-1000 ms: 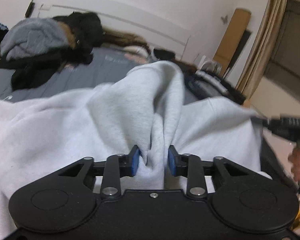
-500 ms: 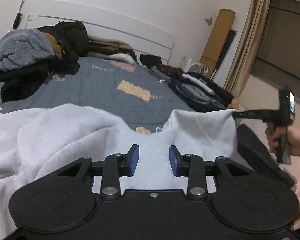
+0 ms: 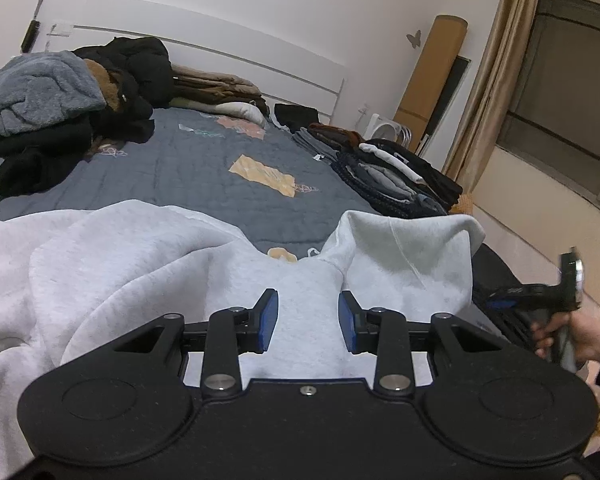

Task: Fold clothes

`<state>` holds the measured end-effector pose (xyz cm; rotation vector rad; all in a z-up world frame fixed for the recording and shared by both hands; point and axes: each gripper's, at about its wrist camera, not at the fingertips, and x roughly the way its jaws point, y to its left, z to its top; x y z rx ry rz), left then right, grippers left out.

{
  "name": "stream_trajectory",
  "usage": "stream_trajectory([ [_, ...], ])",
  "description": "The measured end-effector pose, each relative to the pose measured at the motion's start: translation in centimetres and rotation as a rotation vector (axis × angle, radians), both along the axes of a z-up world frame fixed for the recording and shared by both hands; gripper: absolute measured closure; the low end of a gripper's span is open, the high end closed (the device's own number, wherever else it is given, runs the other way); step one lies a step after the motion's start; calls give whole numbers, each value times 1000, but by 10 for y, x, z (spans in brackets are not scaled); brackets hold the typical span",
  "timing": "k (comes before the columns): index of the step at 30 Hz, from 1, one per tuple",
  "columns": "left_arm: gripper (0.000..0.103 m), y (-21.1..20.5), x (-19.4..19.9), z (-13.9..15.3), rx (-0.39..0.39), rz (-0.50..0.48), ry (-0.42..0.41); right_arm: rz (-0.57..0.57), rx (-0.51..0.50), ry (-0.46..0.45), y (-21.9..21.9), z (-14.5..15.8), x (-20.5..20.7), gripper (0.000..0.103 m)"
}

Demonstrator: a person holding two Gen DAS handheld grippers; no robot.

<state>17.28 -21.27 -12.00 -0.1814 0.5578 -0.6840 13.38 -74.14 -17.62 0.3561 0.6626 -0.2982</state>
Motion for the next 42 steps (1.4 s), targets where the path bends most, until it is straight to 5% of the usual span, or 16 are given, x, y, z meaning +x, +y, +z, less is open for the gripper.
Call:
stream_trajectory([
  [9,70,-6,4,-9,25,-11,18,15,223,47,-2,-42,47,57],
  [10,70,-6,4,-10,28,-11,19,37,216,42,3,-40,49,67],
  [11,70,-6,4,-10,28,-11,21,67,201,29,10,-36,52,92],
  [14,70,-5,4,-11,25,-10,23,200,73,-13,52,-16,47,97],
  [19,70,-3,2,-6,10,-2,13,544,-312,-179,165,34,2,97],
  [23,70,-3,0,-1,-4,2,8,864,-368,-209,239,50,-45,97],
  [27,69,-3,-4,6,-26,-23,-9,1051,-417,-115,289,31,-75,97],
  [28,61,-6,-6,7,-27,-41,-17,1083,-437,-89,298,24,-81,97],
  [30,41,-14,-11,6,-22,-85,-27,1103,-453,-54,307,14,-87,97],
  [34,41,-25,-17,2,4,-133,-41,1038,-417,-14,306,11,-103,93],
  [38,41,-23,-15,-1,9,-128,-36,936,-237,-47,273,40,-114,86],
  [42,41,-18,-11,0,-1,-114,-29,812,2,-171,217,76,-115,53],
])
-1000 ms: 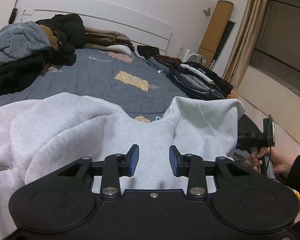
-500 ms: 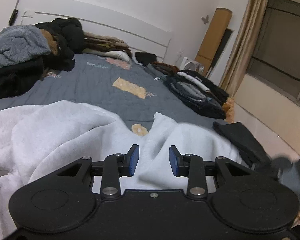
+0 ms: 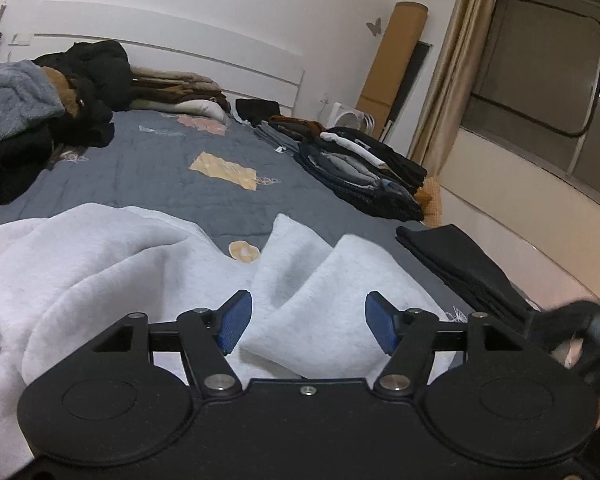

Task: Fold clothes

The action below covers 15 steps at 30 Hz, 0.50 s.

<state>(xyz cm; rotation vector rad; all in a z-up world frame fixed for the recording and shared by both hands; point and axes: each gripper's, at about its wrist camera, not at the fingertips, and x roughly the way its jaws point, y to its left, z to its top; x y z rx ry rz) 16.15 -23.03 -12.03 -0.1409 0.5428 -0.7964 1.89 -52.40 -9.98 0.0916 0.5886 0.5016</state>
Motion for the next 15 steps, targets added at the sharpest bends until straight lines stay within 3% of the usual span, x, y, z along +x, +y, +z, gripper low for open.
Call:
stream_trajectory([
  [2,41,0,0,1,0,-1,-4,-88,128,-29,-32,12,5,40],
  [5,41,-3,0,0,2,-5,-5,-251,205,-38,-77,12,34,37],
  [11,41,-4,-1,-2,16,-15,-9,-448,394,203,-143,-54,120,37],
  [15,41,-2,1,-2,17,-8,-8,-470,470,329,-146,-91,148,37],
])
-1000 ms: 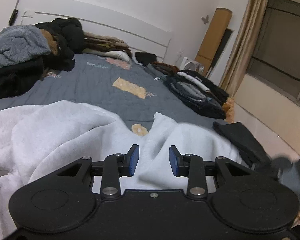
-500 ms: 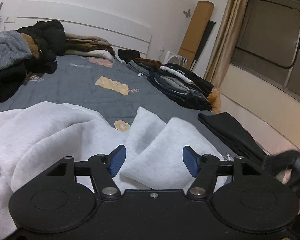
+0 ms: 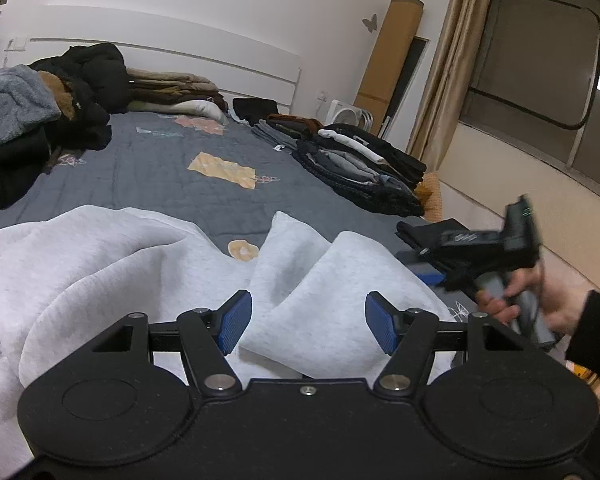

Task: Fold clothes

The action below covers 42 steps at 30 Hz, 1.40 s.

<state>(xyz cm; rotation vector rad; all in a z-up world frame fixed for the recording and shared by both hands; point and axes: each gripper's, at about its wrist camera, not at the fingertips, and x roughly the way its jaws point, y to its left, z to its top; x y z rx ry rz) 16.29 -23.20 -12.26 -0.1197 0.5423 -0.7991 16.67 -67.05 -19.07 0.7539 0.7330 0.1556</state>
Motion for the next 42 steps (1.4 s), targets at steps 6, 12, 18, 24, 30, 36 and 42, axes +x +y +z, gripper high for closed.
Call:
stream_trajectory([
  [6,41,1,2,-1,2,15,10,17,102,15,19,-13,14,50],
  [12,41,4,1,1,-5,16,7,-50,-27,-97,15,35,-6,95],
  [18,41,11,2,7,-37,19,-2,-353,-342,-279,-54,144,-60,95],
  [24,41,12,4,9,-61,-2,-2,-767,-758,-242,-156,226,-122,95],
  [30,41,6,1,7,-45,-28,-5,-718,-834,10,-193,151,-117,91],
  [36,41,7,0,6,-34,-38,-7,-744,-670,211,-200,64,-117,74],
  [42,41,24,2,18,3,-23,-59,-710,-577,212,-196,72,-172,49],
])
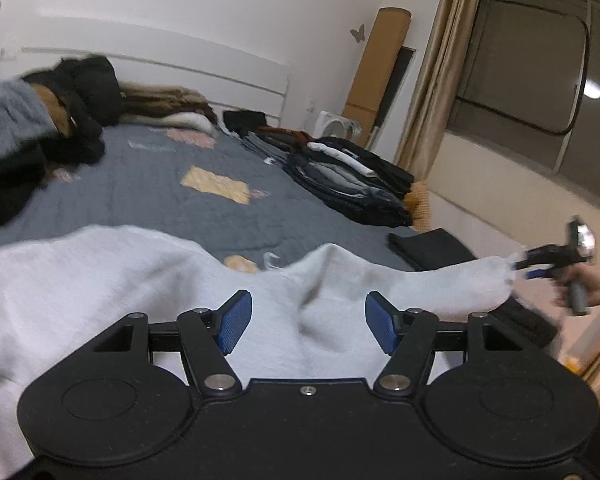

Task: Fold clothes

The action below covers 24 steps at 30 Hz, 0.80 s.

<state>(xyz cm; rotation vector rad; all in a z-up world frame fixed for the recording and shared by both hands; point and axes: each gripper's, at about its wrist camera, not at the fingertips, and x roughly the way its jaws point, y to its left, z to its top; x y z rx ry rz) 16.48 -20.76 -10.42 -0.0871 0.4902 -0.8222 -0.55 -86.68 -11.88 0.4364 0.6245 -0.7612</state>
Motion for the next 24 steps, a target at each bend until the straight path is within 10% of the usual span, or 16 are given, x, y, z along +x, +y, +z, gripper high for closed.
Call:
stream_trajectory([
  [8,40,51,8,22,32,220,-34,312,-57,-131,111,34,-43,38],
  [14,40,67,8,31,40,280,-41,751,-99,-263,263,45,-2,34],
  [24,39,88,14,38,6,311,-35,1342,-335,-115,474,-9,94,33],
])
